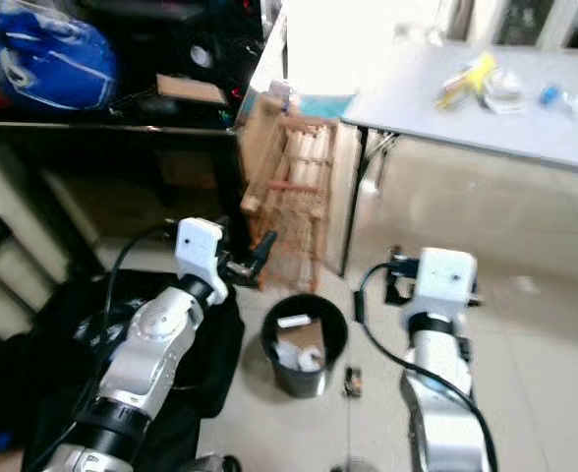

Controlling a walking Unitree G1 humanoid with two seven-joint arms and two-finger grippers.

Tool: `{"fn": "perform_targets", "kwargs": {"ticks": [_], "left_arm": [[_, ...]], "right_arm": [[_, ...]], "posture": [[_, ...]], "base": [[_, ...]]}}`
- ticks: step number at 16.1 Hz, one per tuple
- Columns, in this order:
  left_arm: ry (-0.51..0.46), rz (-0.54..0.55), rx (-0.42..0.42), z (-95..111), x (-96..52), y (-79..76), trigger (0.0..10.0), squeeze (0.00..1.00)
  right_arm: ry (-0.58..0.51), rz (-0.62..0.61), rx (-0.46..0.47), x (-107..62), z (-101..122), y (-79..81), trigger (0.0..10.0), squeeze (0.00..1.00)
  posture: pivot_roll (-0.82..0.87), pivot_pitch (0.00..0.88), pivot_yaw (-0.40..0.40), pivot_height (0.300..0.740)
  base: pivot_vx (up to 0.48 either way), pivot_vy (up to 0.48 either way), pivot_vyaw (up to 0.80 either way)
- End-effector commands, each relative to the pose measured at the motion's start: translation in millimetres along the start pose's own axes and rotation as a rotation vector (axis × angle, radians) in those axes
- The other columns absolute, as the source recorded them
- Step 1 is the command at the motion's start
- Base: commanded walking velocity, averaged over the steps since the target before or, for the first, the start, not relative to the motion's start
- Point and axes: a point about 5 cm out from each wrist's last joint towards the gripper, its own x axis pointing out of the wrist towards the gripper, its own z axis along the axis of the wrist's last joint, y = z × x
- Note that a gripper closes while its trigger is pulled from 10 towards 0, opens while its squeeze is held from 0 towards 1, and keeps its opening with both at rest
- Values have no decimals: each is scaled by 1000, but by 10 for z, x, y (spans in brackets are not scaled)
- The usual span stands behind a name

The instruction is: Picking trash to rubbish bin

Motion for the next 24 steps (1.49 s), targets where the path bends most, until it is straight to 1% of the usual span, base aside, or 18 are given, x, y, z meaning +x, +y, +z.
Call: {"fn": "perform_targets", "kwargs": {"ticks": [1,3,10,13,16,21,22,24], "left_arm": [[3,-2,2,-14,6,7,10000,0],[1,-10,-3,-25,4,-11,10000,0],[18,-11,-10,-89,-47,-20,10000,0],[29,-10,-7,-112,-53,-24,10000,0],[30,-5,-3,-114,-41,-11,10000,0],[28,-4,2,-114,-30,-17,10000,0],[27,-1,6,-112,-29,-8,10000,0],[29,47,20,-117,-49,102,10000,0]], "right_arm": [[-10,16,7,21,65,22,10000,0],[-9,20,12,30,77,51,10000,0],[14,40,4,10,55,78,10000,0],[18,48,2,8,54,88,10000,0],[10,54,-3,49,74,102,10000,0],[11,59,-1,39,66,95,10000,0],[9,62,3,28,66,88,10000,0],[5,79,7,-36,47,26,10000,0]], "posture": [[-77,33,51,740],[-77,39,50,740],[-73,71,43,740],[-73,71,43,740],[-65,62,39,740],[-74,56,45,740],[-74,56,45,740],[-84,57,45,740]], "base": [[0,-480,0],[0,-480,0],[0,-480,0],[0,-480,0],[0,-475,0],[0,-471,0],[0,-469,0],[0,-469,0]]}}
